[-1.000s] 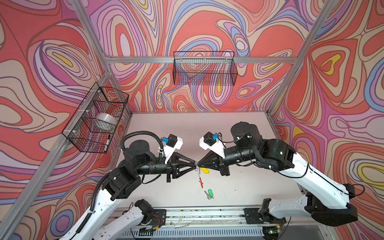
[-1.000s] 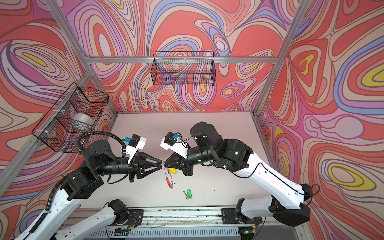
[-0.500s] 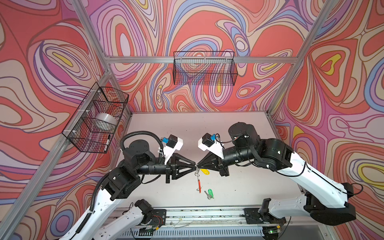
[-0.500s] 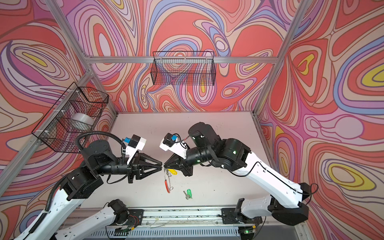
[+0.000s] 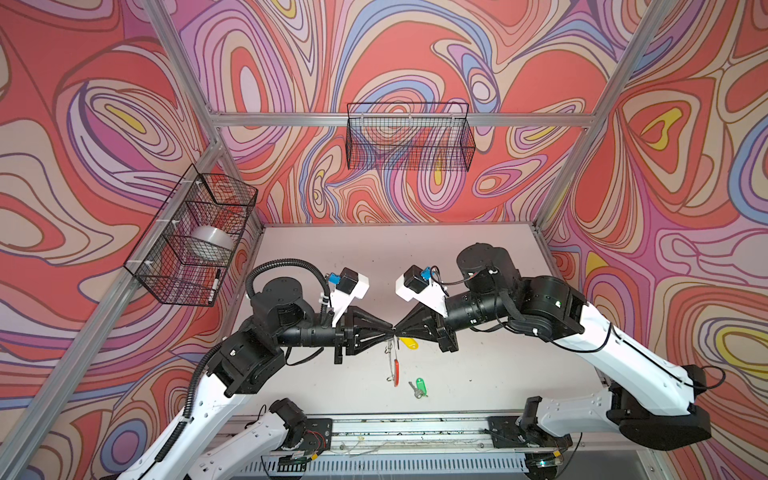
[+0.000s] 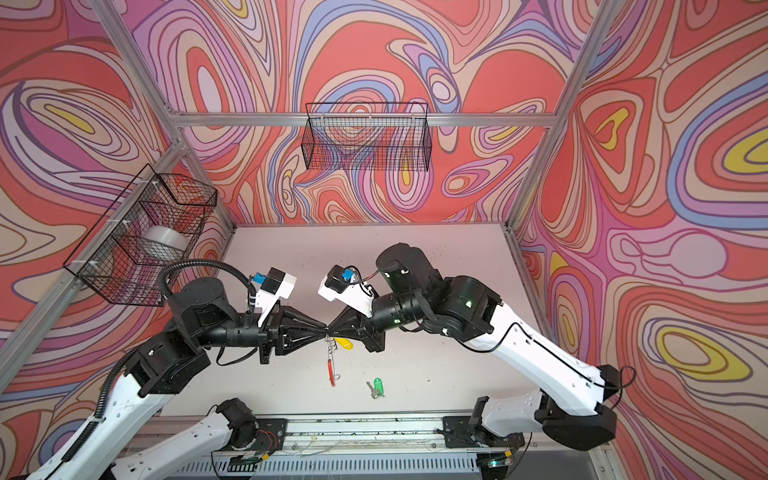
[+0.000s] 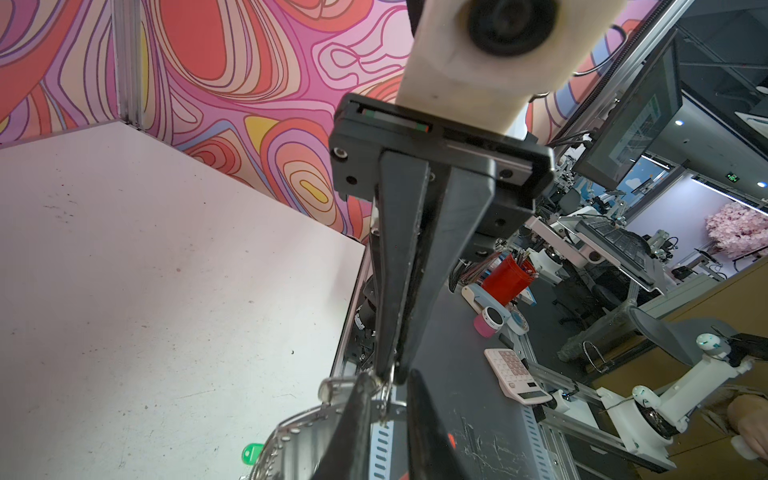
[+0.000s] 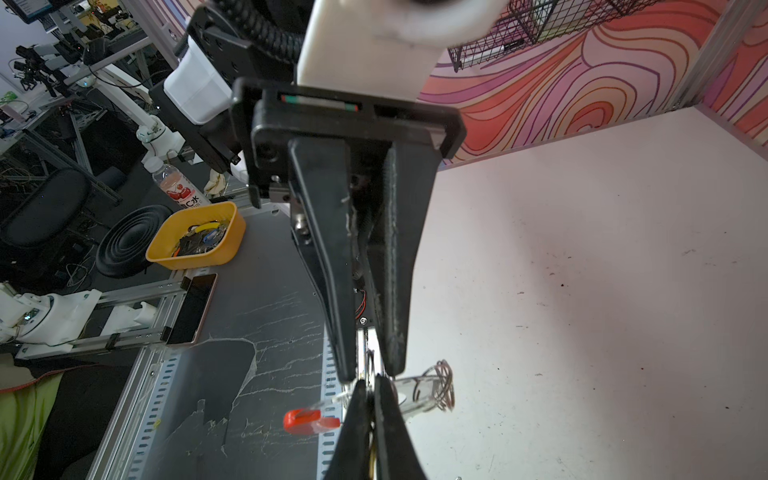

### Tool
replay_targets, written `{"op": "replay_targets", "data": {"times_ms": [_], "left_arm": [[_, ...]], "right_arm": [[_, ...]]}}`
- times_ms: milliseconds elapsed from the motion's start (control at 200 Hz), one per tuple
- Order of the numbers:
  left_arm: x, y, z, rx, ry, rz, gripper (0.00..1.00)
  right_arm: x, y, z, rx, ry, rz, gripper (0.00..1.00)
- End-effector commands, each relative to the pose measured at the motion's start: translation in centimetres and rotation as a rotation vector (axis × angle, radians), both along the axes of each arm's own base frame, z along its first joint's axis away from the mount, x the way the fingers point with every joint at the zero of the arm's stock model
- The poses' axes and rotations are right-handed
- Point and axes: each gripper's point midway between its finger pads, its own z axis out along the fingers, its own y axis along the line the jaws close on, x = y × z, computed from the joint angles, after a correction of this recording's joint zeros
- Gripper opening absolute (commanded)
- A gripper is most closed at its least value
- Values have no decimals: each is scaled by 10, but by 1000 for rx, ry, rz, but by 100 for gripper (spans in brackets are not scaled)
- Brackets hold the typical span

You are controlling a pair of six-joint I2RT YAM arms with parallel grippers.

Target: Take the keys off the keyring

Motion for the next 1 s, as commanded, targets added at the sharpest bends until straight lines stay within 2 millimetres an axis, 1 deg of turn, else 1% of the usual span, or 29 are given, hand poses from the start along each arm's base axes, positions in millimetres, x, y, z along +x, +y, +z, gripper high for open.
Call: {"op": "replay_targets", "data": {"times_ms": [0, 85, 215, 245, 426, 466, 546, 591, 621, 631, 701, 766, 836, 941, 991], "left_arm": [[-3, 2, 5, -2, -18, -1, 9], [-3, 2, 6, -6, -23, -1, 5], [-3, 3, 9, -14, -35, 7, 3], [-2, 2, 9, -15, -37, 6, 0], [1, 7, 13, -44, -95, 56, 0], [2, 9, 16, -57, -112, 75, 0], [3, 13, 20, -83, -138, 104, 0], [5, 14, 22, -103, -153, 123, 0], [6, 15, 20, -104, -149, 133, 0], [6, 16, 25, -120, -168, 137, 0], [8, 18, 31, -149, -190, 162, 0], [9, 21, 35, -175, -209, 188, 0], [8, 24, 42, -214, -233, 199, 0], [7, 24, 47, -246, -238, 190, 0], [6, 23, 48, -254, -239, 184, 0]], "right_arm": [[2, 4, 14, 42, -23, 6, 0], [2, 4, 15, 48, -20, 12, 0], [1, 7, 15, 52, -8, 21, 0], [1, 8, 15, 52, -6, 22, 0], [3, 9, 17, 69, -8, 14, 0], [3, 9, 19, 81, -14, 9, 9], [5, 8, 25, 118, -28, -11, 31], [6, 8, 30, 144, -35, -24, 39], [7, 7, 32, 160, -39, -34, 43], [7, 7, 33, 167, -42, -36, 44], [10, 6, 40, 213, -54, -62, 48], [11, 5, 42, 247, -58, -76, 51], [12, 5, 43, 280, -62, -85, 51], [13, 5, 45, 334, -73, -97, 52], [12, 5, 46, 358, -77, -89, 51]]}}
